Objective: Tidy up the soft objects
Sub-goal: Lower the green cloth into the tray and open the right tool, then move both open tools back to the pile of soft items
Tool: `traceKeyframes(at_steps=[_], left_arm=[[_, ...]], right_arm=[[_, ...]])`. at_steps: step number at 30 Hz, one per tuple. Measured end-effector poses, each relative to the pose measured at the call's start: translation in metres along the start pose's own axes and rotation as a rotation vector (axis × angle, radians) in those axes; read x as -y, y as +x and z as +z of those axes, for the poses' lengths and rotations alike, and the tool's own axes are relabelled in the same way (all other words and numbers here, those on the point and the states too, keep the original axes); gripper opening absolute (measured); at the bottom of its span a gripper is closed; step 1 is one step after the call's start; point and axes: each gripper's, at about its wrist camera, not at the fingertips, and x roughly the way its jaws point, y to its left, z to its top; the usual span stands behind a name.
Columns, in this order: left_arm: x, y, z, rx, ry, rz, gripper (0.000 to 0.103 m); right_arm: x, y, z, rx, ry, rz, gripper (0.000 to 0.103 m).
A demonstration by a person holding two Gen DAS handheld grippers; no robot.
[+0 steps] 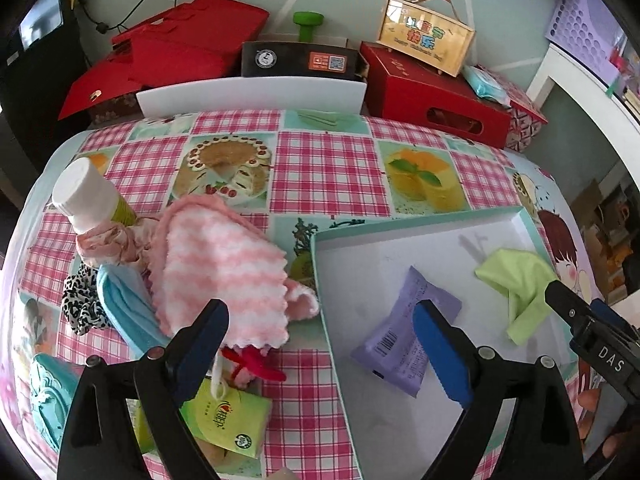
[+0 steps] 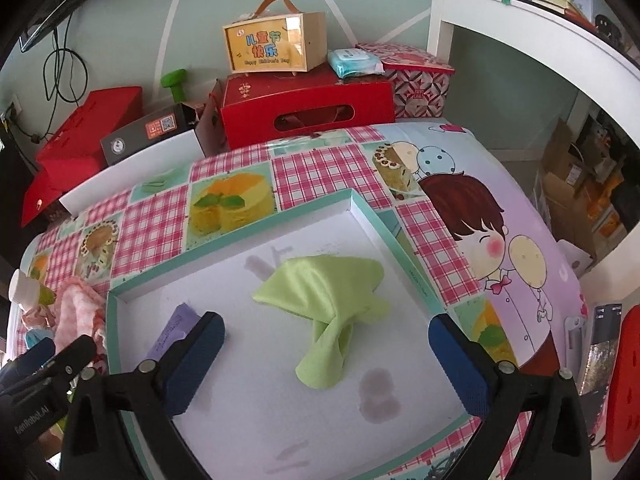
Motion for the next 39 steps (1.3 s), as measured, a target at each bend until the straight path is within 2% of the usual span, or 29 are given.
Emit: traceKeyframes(at_steps=[10,15,26,34,39], left_arm=[[-0.003,0.001,0.000,-0.007,0.006,0.015,0.094],[-0.014,-0.007,0.004,0.020,-0.022,0.009,0.094],[-0.054,-0.024,0.011,0.077,-0.124,-0.033,0.094],[-0.090,-0.034,0.014,0.082,-0.210,0.014,0.094],[-0.128,-0.050,0.015,0.117,-0.270,0.098,0.094]], right_arm=[[-0.001,0.001,-0.001,-0.008,-0.002,0.004,0.103],[0.000,-0.010,0.002,0.014,0.030,0.028,0.103],[-0.041,-0.024,0.001,0.046,-0.051,0.090,0.103],[-0.072,-0.025,-0.003,0.046,-0.099,0.125,0.103],[-0.098,-0.024,-0.009,0.029,-0.142,0.173,0.103]])
